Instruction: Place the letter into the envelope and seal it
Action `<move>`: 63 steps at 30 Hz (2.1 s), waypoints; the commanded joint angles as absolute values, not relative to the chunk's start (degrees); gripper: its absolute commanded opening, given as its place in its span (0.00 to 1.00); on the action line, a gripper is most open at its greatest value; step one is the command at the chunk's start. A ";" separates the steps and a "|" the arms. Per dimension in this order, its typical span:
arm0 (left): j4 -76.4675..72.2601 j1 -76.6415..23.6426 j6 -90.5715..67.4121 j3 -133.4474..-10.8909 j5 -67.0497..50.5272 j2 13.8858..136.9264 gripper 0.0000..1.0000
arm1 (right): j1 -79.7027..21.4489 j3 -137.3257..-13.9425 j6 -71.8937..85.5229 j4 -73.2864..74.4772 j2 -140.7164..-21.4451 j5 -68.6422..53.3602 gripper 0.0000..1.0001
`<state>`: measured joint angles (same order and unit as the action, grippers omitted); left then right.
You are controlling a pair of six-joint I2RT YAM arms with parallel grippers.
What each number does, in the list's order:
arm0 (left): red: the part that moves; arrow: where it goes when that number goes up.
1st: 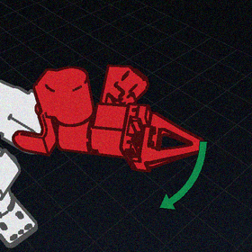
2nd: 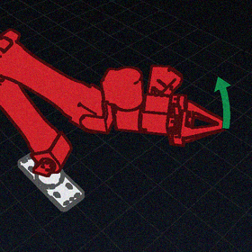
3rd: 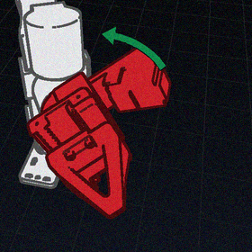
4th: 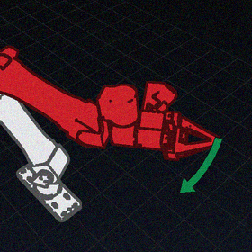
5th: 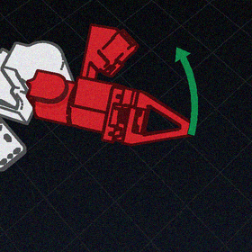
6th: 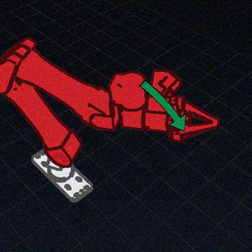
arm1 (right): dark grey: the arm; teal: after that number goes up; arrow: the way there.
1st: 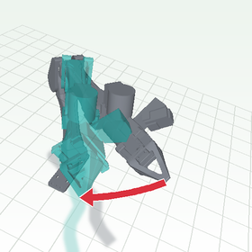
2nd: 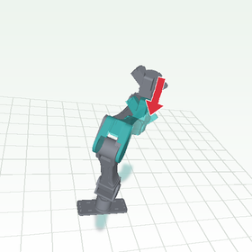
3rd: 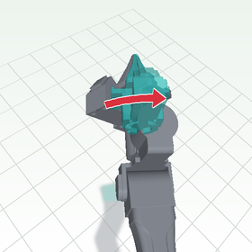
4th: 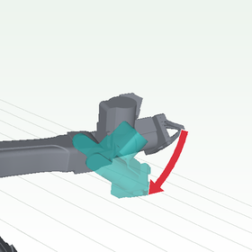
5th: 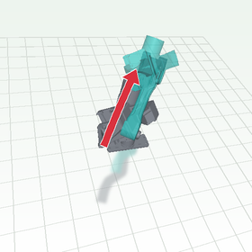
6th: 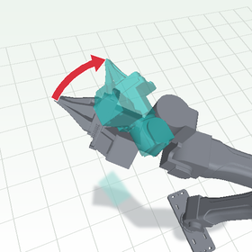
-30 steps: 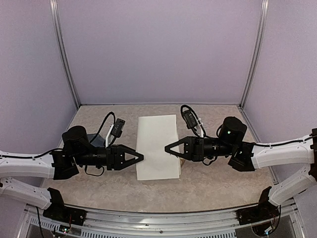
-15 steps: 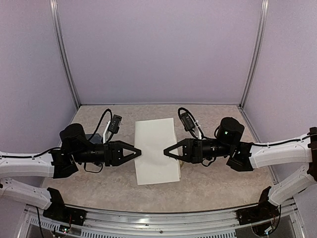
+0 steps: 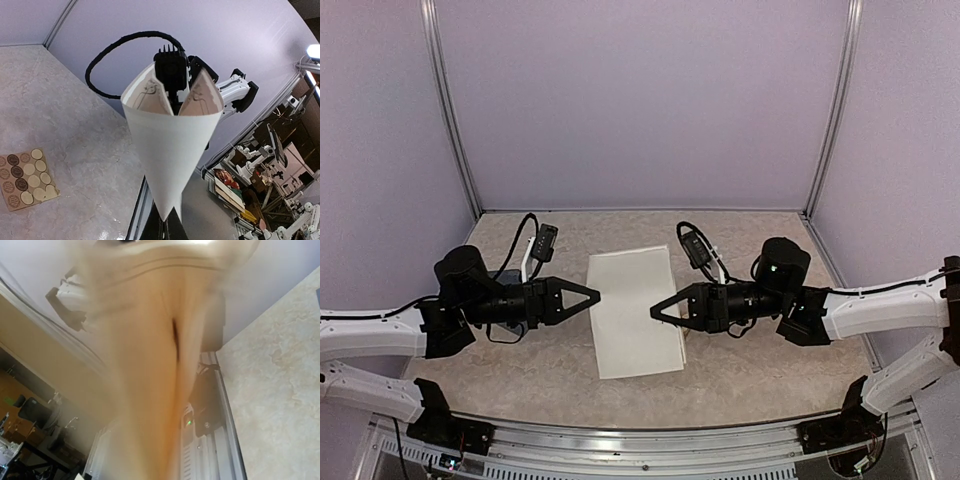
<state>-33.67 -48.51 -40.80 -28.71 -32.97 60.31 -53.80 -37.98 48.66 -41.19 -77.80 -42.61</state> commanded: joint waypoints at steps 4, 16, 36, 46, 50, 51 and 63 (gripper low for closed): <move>-35.34 -47.42 -40.34 -30.64 -33.12 59.29 0.34 | -53.61 -39.11 47.55 -40.49 -78.37 -43.66 0.00; -36.72 -45.96 -40.12 -31.47 -34.11 59.56 0.08 | -53.70 -39.11 47.46 -40.51 -78.83 -44.02 0.00; -36.13 -42.47 -39.98 -32.85 -35.04 59.52 0.17 | -53.99 -39.29 47.02 -40.00 -79.11 -43.72 0.00; -34.99 -43.66 -40.79 -32.41 -38.79 61.23 0.80 | -53.96 -39.29 46.58 -40.73 -77.10 -40.45 0.00; -35.17 -47.30 -40.49 -31.76 -38.70 62.44 0.82 | -53.96 -38.96 47.19 -43.14 -76.64 -38.21 0.00; -34.88 -48.30 -40.25 -31.84 -38.49 62.87 0.81 | -53.96 -38.82 47.45 -43.80 -76.55 -37.55 0.00; -28.16 -51.13 -35.86 -31.83 -37.67 63.15 0.00 | -52.11 -39.28 43.90 -38.02 -74.38 -36.48 0.51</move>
